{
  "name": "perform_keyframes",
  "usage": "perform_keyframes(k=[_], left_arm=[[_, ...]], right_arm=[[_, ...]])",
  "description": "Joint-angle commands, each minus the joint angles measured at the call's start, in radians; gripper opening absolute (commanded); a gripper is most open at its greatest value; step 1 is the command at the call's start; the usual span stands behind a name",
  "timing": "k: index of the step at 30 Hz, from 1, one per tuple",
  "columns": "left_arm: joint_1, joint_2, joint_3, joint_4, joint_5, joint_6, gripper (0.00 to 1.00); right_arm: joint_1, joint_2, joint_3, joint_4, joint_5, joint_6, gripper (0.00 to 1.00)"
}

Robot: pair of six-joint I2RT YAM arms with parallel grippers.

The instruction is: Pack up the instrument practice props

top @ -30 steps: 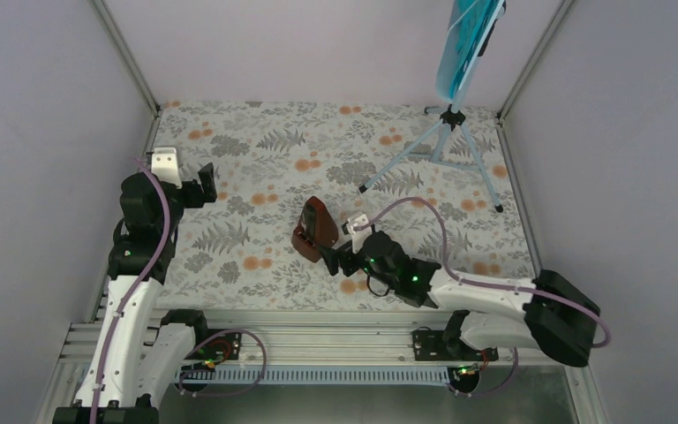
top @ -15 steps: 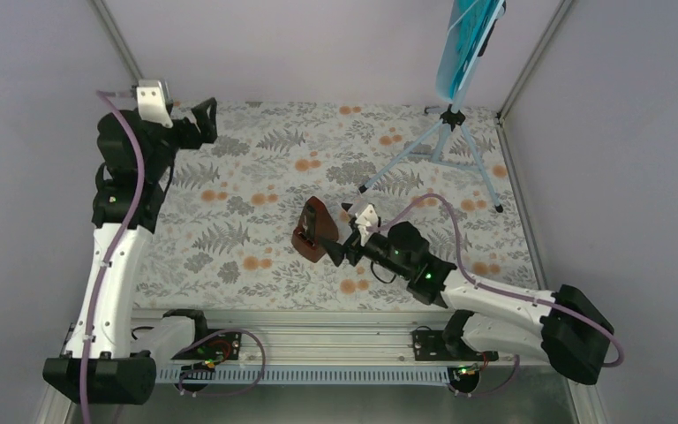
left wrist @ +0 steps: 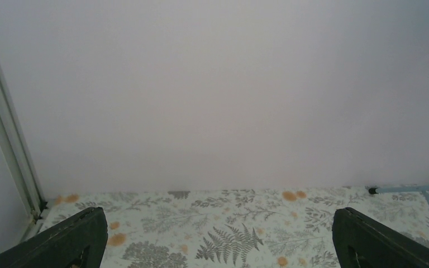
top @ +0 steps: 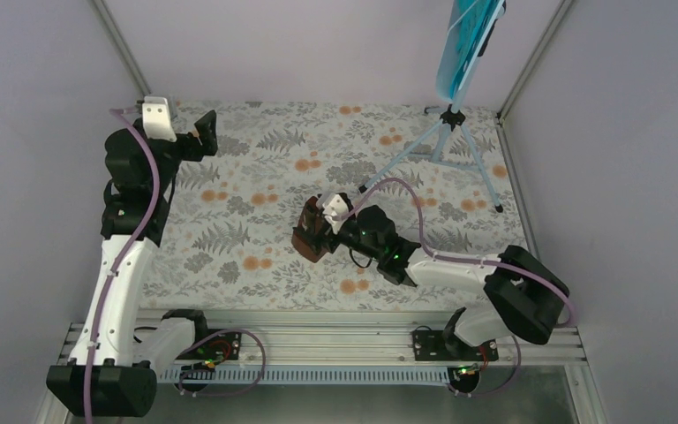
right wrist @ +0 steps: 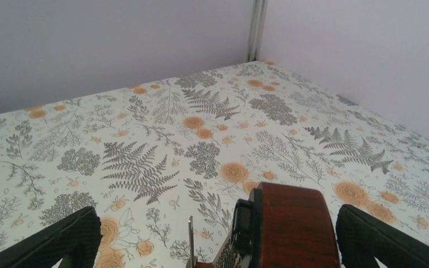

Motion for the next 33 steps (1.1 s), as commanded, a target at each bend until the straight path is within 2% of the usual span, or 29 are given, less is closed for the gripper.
perform_keyframes(k=[1, 18, 24, 28, 33], left_arm=[[0.005, 0.013, 0.011, 0.017, -0.003, 0.027, 1.0], [0.005, -0.013, -0.015, 0.039, -0.007, 0.042, 1.0], [0.004, -0.011, -0.015, 0.039, -0.008, 0.044, 1.0], [0.004, -0.009, -0.016, 0.037, -0.008, 0.044, 1.0], [0.005, -0.006, -0.016, 0.036, -0.008, 0.042, 1.0]], right_arm=[[-0.014, 0.037, 0.018, 0.071, 0.037, -0.027, 1.0], [-0.014, 0.121, 0.007, 0.101, 0.2, 0.045, 0.99], [-0.015, 0.131, 0.01, 0.096, 0.218, 0.06, 0.92], [-0.015, 0.13, -0.001, 0.098, 0.233, 0.068, 0.82], [-0.015, 0.108, -0.022, 0.103, 0.227, 0.074, 0.76]])
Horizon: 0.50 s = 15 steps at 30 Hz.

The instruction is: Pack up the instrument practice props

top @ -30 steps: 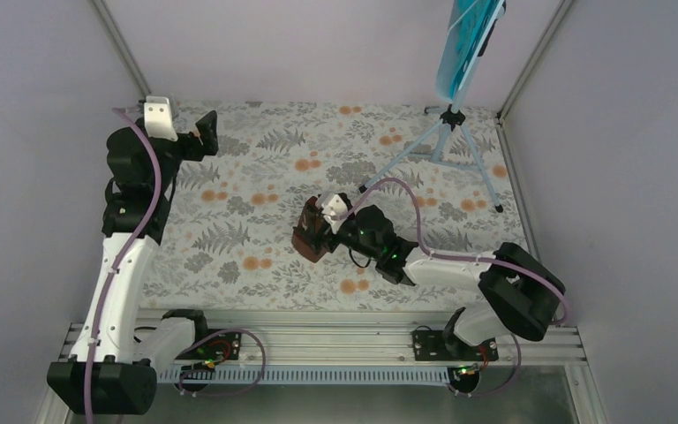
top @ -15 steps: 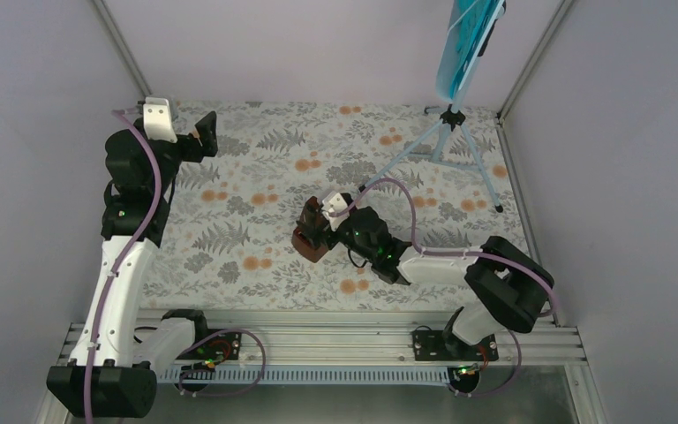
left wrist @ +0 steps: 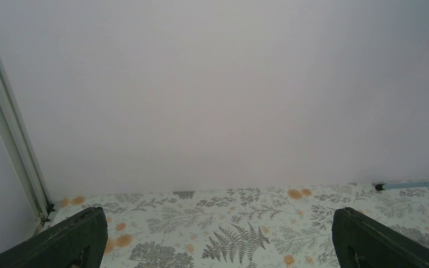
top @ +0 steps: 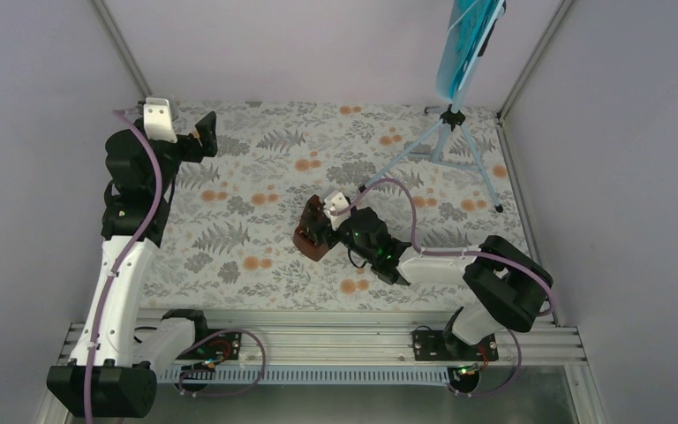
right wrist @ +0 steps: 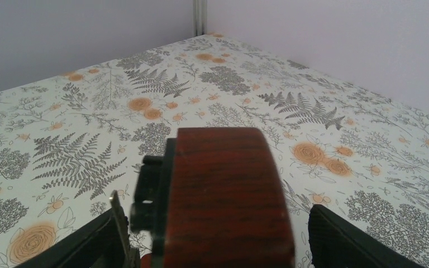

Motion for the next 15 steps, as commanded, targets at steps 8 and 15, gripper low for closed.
perform_keyframes(k=[8, 15], left_arm=[[0.004, 0.001, -0.007, 0.023, 0.002, 0.007, 1.0], [0.004, 0.006, -0.007, 0.023, 0.007, 0.004, 1.0]], right_arm=[[-0.009, -0.027, -0.037, 0.044, 0.019, 0.02, 0.7], [-0.01, -0.041, -0.05, 0.054, -0.012, 0.028, 0.66]])
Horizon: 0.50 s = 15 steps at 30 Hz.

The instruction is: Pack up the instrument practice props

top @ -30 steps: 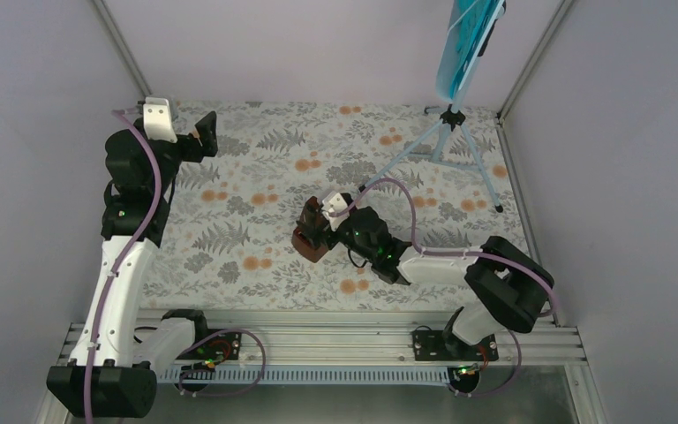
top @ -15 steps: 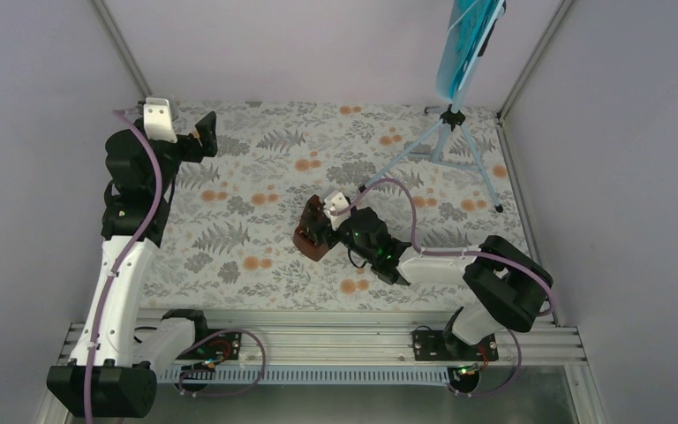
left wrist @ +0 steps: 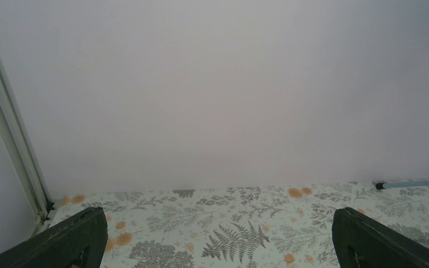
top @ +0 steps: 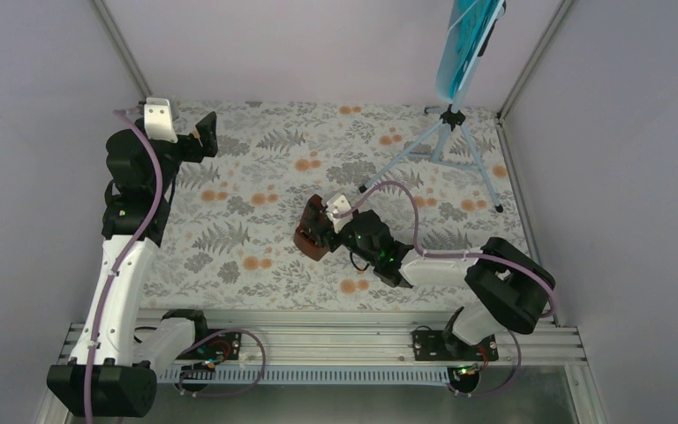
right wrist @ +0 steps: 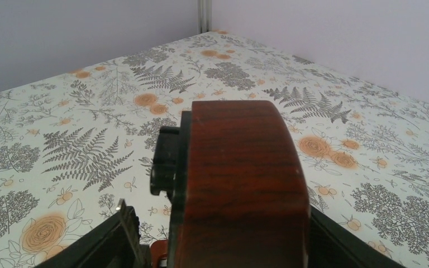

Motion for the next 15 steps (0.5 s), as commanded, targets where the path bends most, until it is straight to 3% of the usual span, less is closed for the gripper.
perform_keyframes(k=[1, 15], left_arm=[[0.004, 0.003, -0.006, 0.024, 0.007, 0.004, 1.0], [0.004, 0.002, -0.006, 0.021, 0.013, 0.004, 0.99]], right_arm=[[-0.01, -0.026, -0.016, 0.04, 0.002, 0.011, 0.66], [-0.02, -0.028, -0.016, 0.033, 0.002, 0.03, 0.58]])
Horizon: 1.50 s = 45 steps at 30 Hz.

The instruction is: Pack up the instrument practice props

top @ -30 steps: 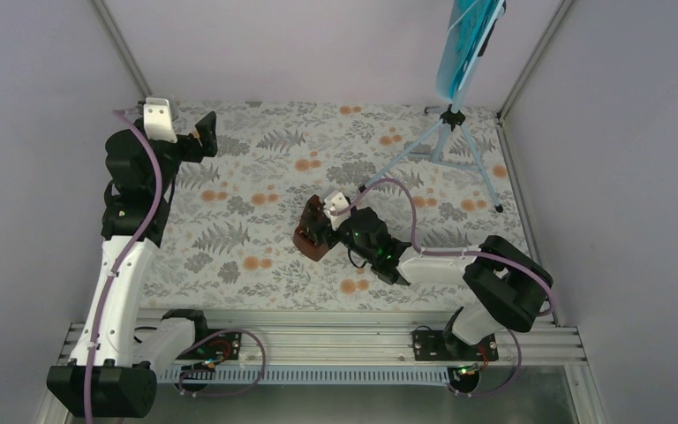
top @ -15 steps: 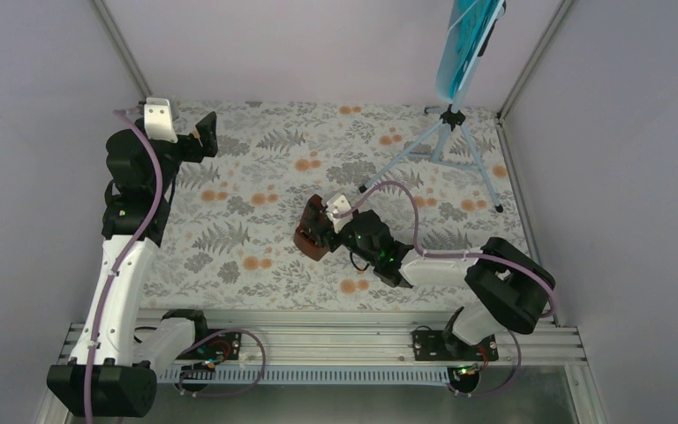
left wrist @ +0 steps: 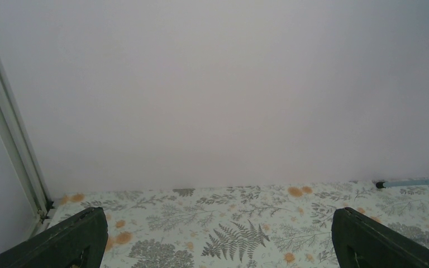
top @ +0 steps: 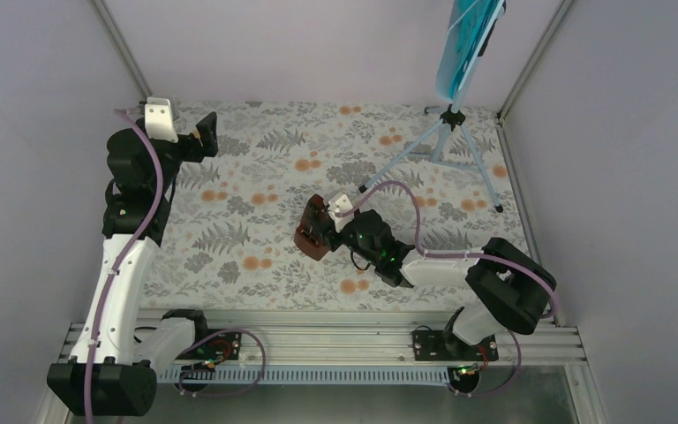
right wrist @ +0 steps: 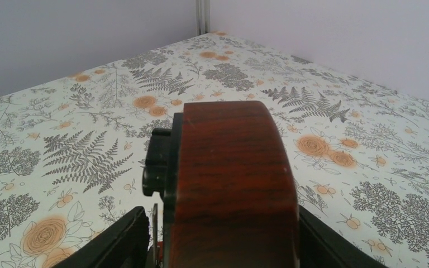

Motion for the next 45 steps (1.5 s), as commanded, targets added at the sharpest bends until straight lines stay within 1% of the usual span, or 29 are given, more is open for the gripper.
perform_keyframes(k=[1, 7, 14, 39, 43, 45], left_arm=[[0.004, -0.003, -0.006, 0.021, 0.012, 0.004, 0.99], [0.003, -0.004, -0.006, 0.022, 0.014, 0.002, 0.99], [0.004, -0.005, -0.007, 0.021, 0.016, 0.002, 0.99], [0.004, -0.006, -0.006, 0.02, 0.02, 0.003, 0.99], [0.004, -0.008, -0.006, 0.02, 0.019, 0.003, 0.99], [0.004, -0.009, -0.006, 0.02, 0.019, 0.003, 0.99]], right_arm=[[-0.012, -0.022, -0.006, 0.024, 0.012, 0.012, 0.57], [-0.018, -0.017, 0.006, 0.008, 0.012, 0.02, 0.55], [-0.025, -0.007, 0.022, -0.001, 0.005, 0.03, 0.56], [-0.054, 0.033, 0.081, -0.033, -0.018, 0.05, 0.6], [-0.056, 0.029, 0.083, -0.04, -0.024, 0.05, 0.62], [-0.057, 0.017, 0.079, -0.042, -0.039, 0.044, 0.66]])
